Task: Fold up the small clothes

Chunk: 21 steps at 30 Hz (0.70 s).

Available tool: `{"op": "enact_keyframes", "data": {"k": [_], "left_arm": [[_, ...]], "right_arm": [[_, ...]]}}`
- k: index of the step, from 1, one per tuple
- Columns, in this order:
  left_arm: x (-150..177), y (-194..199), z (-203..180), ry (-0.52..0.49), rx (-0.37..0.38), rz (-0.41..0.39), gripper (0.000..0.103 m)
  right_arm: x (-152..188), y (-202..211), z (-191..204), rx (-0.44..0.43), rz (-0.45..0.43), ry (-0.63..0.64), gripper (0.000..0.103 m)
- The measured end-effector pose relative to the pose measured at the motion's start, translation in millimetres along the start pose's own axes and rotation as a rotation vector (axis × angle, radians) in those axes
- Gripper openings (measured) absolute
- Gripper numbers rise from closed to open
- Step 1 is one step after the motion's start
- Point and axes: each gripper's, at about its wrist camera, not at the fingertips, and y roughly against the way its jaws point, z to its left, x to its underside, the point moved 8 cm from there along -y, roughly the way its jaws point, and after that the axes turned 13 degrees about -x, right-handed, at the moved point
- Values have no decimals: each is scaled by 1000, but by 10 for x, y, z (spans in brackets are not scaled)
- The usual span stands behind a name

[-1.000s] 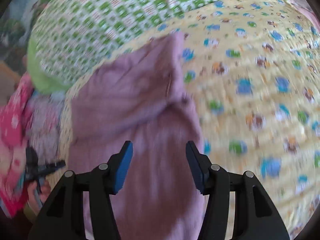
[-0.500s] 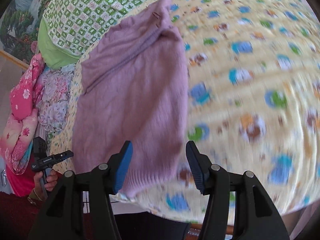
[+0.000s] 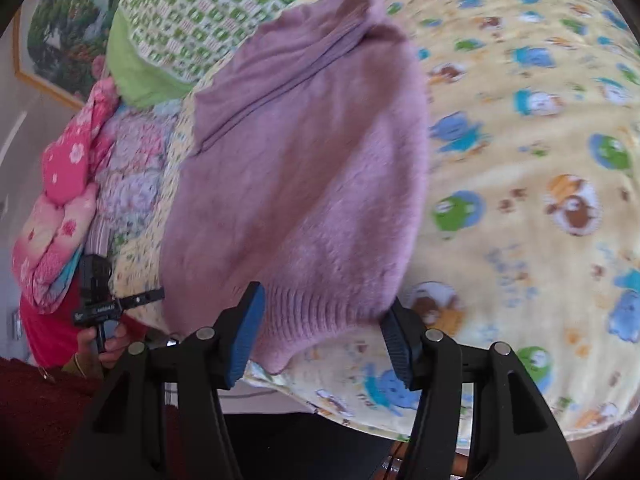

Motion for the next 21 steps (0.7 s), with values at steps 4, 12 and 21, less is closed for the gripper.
{"op": "enact_keyframes", "data": {"k": [4,12,21], "left_arm": [[29,-19,-39,-17,-32,-18,69],[120,19,-10,-33,-34,4,57],[208,87,219,70,-83,21,62]], "right_arm": [[61,-53,97,-10,58,34,16],[-38,605,373,-166,-61,-16,2],[-112,646,-17,2,-123,-109,58]]}}
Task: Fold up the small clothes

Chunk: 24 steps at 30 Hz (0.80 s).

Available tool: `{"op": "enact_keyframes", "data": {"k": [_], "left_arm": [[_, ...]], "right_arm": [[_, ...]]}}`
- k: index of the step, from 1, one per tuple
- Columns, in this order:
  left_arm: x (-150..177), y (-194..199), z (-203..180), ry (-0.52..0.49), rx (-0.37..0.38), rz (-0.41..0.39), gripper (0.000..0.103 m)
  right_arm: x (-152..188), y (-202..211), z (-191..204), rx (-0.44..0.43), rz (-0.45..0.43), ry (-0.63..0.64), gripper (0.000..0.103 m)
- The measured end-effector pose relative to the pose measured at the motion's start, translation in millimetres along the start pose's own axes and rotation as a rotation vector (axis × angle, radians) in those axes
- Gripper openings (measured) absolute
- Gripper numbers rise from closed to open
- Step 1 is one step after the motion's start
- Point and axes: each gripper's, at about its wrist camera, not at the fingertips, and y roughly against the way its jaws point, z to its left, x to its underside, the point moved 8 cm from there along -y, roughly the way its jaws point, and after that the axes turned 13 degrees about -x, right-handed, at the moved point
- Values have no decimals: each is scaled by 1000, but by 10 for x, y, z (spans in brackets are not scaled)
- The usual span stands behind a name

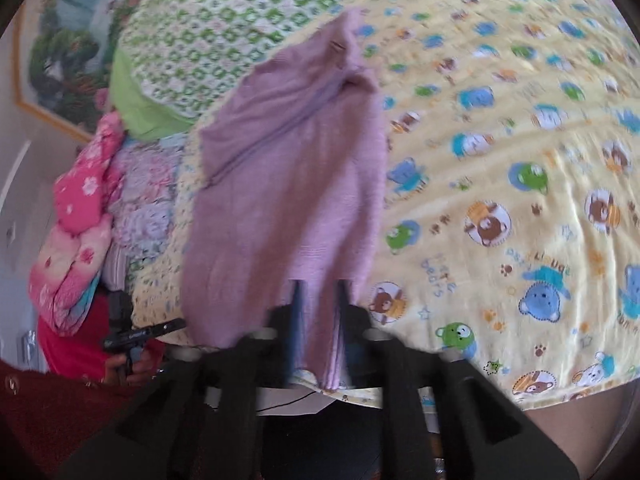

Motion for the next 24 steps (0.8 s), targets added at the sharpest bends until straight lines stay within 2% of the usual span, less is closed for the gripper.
{"op": "enact_keyframes", "data": {"k": [1,2,4,6,8,11,14,16,18,19,20,21,24], "left_arm": [[2,-15,21,3,-22,1,62],[0,-19,49,12,-47,-3,62],[-11,-14,84,27,-51,-17,62],[4,-93,83,16,-51,12,62],[12,-150,66,-9,-70,18,62],[20,-193,2,-45,-82,25,67],[11,-225,-73,-73,-97,31,68],[-5,-238,-116,-95,-114,24,66],[-20,-230,-115,-118,-141,2,45],[-24,-211,-106,-124,-137,-7,37],[-29,-185,-95,-124,-110,-12,17],[-35,-156,-94,-114,-61,-7,9],[-38,-115,-65,-99,2,-4,6]], "right_arm": [[-8,-13,-20,6,-8,0,66],[-18,-46,-36,11,-14,7,66],[-20,-82,-106,22,-6,0,66],[12,-150,-154,3,17,-20,66],[83,-268,-133,-15,59,-22,66],[251,-473,-123,18,140,0,63],[426,-698,-136,21,201,-24,40],[490,-753,-150,38,229,-16,7],[467,-673,-170,12,212,-26,7],[426,-580,-180,-10,185,-29,7],[389,-485,-223,-12,158,-40,7],[358,-366,-309,-1,141,-61,7],[348,-246,-397,10,140,-75,7]]}}
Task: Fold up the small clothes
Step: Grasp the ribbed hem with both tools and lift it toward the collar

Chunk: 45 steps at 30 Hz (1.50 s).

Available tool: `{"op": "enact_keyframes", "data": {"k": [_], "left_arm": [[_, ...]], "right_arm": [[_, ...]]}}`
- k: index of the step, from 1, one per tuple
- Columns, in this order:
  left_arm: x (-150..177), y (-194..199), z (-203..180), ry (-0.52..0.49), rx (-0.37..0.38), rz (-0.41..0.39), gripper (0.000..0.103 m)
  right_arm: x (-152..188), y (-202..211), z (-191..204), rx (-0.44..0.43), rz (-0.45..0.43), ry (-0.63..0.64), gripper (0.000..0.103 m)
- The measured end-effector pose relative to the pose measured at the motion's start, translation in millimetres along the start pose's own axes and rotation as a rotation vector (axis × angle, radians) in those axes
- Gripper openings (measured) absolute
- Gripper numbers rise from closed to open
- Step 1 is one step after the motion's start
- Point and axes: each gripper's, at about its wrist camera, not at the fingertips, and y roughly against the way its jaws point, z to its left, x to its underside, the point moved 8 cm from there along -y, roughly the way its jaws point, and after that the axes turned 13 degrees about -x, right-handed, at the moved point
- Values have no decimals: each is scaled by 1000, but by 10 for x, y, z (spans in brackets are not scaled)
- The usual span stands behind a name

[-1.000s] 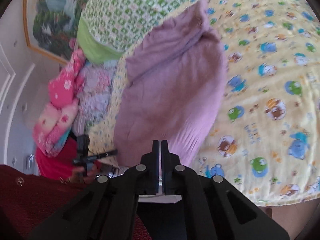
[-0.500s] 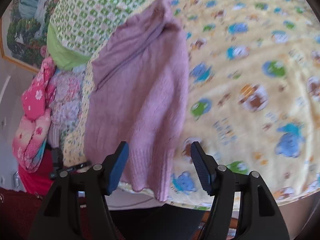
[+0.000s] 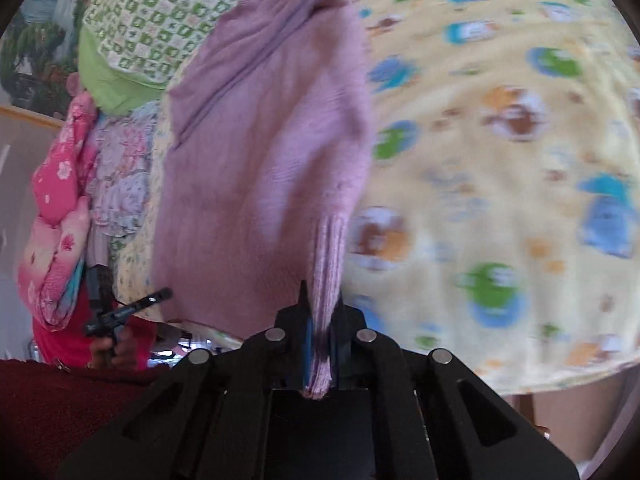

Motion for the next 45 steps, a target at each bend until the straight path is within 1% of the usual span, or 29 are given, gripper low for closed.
{"op": "enact_keyframes", "data": {"k": [1,4,6,8,10,13,15,18,20,22,26,30,33,37,40,45], "left_arm": [[-4,33,-15,3,22,-9,6],[-6,188,-68,22,105,-45,6],[-67,308,-87,45,159,-73,5],[-161,409,-112,69,192,-97,5],[-306,533,-115,79,212,-131,5],[-623,780,-114,104,255,-206,5],[-924,918,-109,124,271,-261,5],[-1344,1026,-59,156,270,-322,5],[-1620,1080,-29,187,284,-353,5],[-1892,1127,-13,200,280,-389,5],[-2434,1080,-35,207,261,-422,5],[-2983,944,-81,217,231,-432,5],[-3364,827,-108,234,219,-430,5],[-3797,669,-116,257,196,-429,5],[-4028,541,-76,293,203,-418,5],[-4281,263,11,340,188,-392,5]], "right_arm": [[1,1,21,-11,-3,-8,7],[-18,-28,200,-55,-3,19,7],[-97,-32,332,-111,-41,15,7],[-204,-16,447,-149,-80,19,7],[-380,38,578,-188,-123,37,7],[-713,144,791,-234,-190,78,7],[-945,222,920,-262,-236,108,7],[-1341,267,1075,-302,-304,130,7],[-1650,264,1134,-303,-341,148,7],[-1899,219,1175,-303,-364,157,7],[-2398,41,1194,-278,-376,169,7],[-2913,-162,1116,-242,-386,159,7],[-3254,-288,1060,-238,-393,151,7],[-3600,-441,940,-230,-397,130,7],[-3796,-560,830,-226,-392,110,7],[-4076,-765,621,-186,-368,88,7]]}}
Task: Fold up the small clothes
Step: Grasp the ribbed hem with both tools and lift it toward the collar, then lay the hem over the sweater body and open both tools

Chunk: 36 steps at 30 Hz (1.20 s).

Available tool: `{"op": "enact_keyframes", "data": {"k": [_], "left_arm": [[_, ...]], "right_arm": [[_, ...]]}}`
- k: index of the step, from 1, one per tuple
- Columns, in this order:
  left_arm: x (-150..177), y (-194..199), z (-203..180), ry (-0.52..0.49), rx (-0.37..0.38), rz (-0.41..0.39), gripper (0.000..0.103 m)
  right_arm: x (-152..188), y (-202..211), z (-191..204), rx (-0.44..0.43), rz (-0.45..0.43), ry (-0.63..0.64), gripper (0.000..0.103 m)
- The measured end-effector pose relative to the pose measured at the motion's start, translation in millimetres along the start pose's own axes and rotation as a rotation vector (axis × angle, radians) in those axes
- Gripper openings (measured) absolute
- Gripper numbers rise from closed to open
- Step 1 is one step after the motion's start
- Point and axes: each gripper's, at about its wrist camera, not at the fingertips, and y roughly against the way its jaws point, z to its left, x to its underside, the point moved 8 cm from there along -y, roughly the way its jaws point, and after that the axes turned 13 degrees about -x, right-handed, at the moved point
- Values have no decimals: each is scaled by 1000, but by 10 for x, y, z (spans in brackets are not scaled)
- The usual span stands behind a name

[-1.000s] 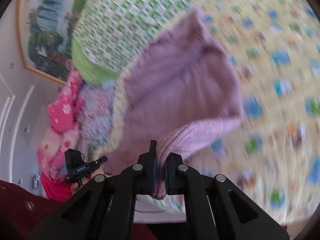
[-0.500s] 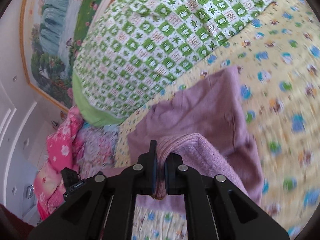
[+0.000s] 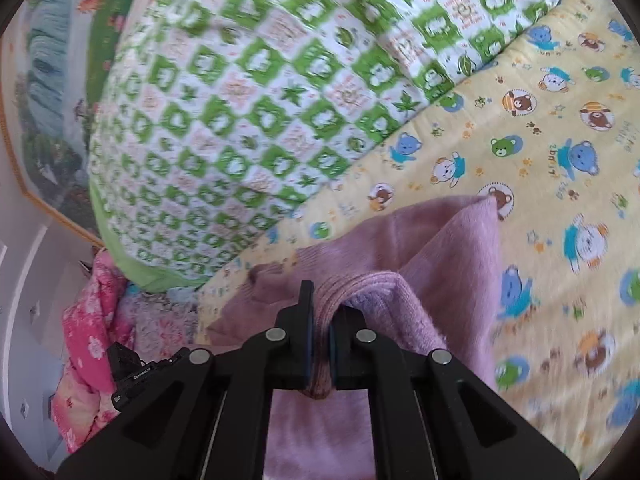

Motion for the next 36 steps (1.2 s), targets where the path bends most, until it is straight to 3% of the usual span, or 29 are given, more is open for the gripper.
{"op": "enact_keyframes", "data": {"k": [13,18,20,25,27,32,36], "left_arm": [[-215,-736,15,-25,-86,53,6],[-246,-727,42,-18,-86,61,15],[-290,-669,64,-11,-95,49,21],[-342,-452,66,-37,-110,18,30],[-366,-302,100,-44,-129,-14,41],[-313,20,176,-10,-109,-36,43],[41,209,-132,-97,-56,-14,47]], "right_arm": [[-213,-358,-527,76,25,-66,8],[-231,-365,-519,83,29,-88,12],[-253,-344,-493,80,22,-101,19],[-363,-143,-335,98,-69,-76,61],[-381,-47,-249,101,-93,-52,62],[-263,75,26,95,-76,12,63],[-20,20,285,88,-36,88,63]]}}
